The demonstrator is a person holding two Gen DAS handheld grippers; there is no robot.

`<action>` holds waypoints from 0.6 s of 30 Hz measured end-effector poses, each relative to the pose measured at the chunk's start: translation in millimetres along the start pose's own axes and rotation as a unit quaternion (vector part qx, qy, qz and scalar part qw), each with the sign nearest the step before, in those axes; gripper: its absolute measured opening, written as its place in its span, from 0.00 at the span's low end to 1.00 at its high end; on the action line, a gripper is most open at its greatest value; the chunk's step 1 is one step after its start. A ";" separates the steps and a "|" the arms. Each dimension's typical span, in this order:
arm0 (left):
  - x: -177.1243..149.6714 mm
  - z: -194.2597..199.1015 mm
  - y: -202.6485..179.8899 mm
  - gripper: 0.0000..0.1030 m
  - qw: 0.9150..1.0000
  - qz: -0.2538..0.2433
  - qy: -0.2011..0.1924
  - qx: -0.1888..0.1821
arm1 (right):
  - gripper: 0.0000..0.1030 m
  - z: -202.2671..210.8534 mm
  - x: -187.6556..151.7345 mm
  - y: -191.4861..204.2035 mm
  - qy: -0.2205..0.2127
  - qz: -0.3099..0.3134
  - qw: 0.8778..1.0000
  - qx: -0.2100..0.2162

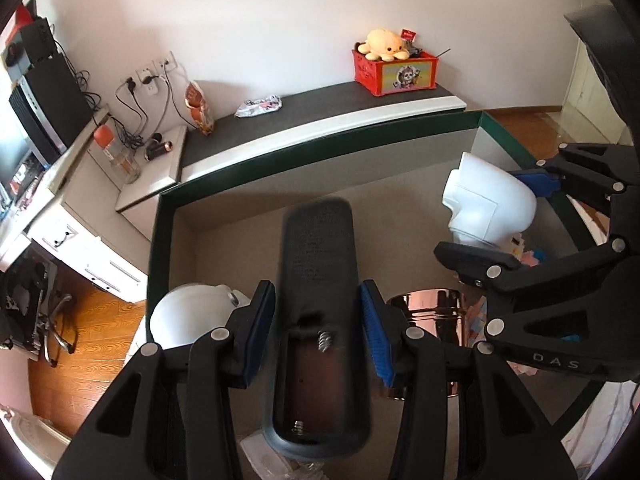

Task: Organize rigid objects
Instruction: 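Carry the remote and plug adapter into the pink box and release both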

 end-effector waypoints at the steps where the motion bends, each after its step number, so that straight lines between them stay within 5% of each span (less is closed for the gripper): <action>1: -1.1 1.0 -0.2 0.44 1.000 0.000 -0.001 -0.001 | 0.63 0.3 -0.2 0.1 0.000 0.003 1.000 -0.004; 7: -5.3 8.8 -1.3 0.49 1.000 -0.003 -0.008 0.006 | 0.63 0.5 -0.4 2.6 0.009 0.007 1.000 -0.005; 18: -20.2 49.5 5.8 0.86 0.998 0.017 -0.049 0.017 | 0.64 19.5 -14.0 9.6 -0.006 0.000 1.000 -0.006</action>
Point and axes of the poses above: each gripper's, at about its wrist camera, not at the fingertips, and z roughly against the way its jaws point, y to its left, x to its top, the point moved 1 cm from there along -z, roughly the way its jaws point
